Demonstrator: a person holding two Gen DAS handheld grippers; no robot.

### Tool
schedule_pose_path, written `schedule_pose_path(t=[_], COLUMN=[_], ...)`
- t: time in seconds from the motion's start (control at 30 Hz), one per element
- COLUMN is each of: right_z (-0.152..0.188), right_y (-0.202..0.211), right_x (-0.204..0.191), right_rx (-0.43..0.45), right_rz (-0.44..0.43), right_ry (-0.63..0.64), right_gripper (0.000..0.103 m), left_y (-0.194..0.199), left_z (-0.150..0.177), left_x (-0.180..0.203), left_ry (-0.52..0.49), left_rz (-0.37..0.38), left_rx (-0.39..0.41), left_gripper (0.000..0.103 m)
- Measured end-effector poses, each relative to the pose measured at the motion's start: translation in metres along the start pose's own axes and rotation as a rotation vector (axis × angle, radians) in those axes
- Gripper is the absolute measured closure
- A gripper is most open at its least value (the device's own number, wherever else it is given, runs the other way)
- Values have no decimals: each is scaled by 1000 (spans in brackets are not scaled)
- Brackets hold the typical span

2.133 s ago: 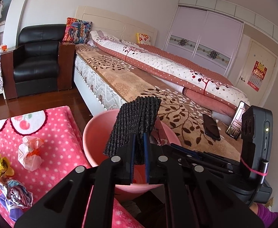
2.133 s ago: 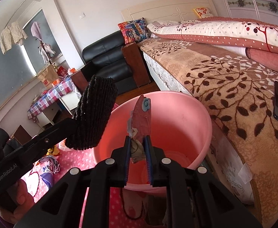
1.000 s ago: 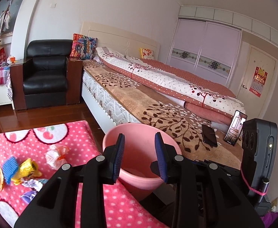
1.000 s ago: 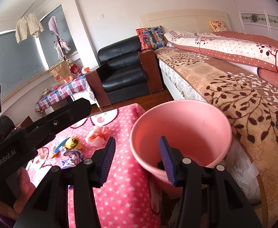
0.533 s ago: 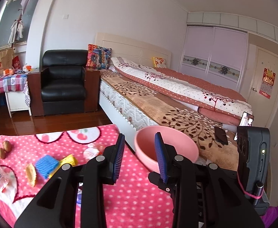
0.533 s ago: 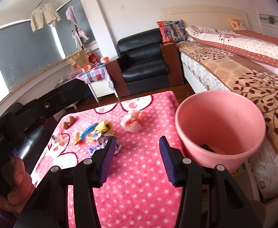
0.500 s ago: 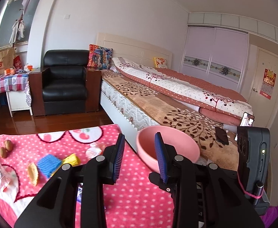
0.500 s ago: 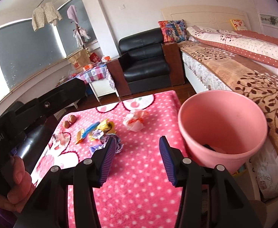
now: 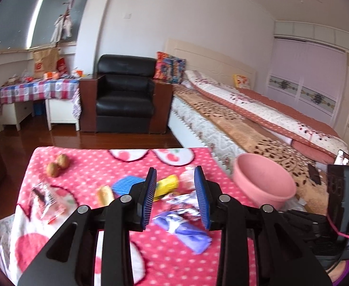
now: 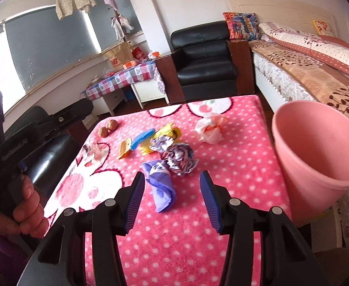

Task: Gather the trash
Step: 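Grasp the tan corn-shaped sponge with the left tool while the right tool grasps the purple cloth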

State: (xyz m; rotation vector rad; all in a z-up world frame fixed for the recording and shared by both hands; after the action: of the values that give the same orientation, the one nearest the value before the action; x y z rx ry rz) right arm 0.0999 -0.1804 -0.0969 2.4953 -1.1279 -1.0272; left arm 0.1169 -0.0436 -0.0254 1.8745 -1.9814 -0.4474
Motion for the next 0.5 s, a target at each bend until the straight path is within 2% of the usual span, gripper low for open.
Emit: schedule_pose_path(t=[0.13, 0.23, 0.37, 0.5], right_z=[4, 5, 5, 11], right_y=[-16, -29, -43, -55], right_x=[-6, -6, -2, 5], right_rx=[-29, -62, -95, -123], right_rz=[-29, -35, -26, -25], right_ry=[12, 27, 42, 32], right_gripper=[54, 54, 54, 54], left_y=[-21, -43, -71, -94], left_z=[14, 30, 53, 67], left_x=[-36, -58, -70, -77], left_ry=[36, 69, 106, 121], left_rz=[-93, -148, -183, -226], left_rx=[-58, -136, -251, -319], left_gripper=[70, 70, 70, 70])
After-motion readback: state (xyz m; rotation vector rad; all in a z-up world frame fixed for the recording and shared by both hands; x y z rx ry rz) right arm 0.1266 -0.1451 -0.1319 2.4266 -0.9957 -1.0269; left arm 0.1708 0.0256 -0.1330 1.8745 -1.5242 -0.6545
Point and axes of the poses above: each gripper's, at about its wrist camera, not at the fingertips, and y roughly against the way its jaws point, x to its right, z to its underside, the point moved 9 cm from there along -y, roughly the way its jaws point, and after that the axes turned 15 degrees about -z, right-handed, at the moved point
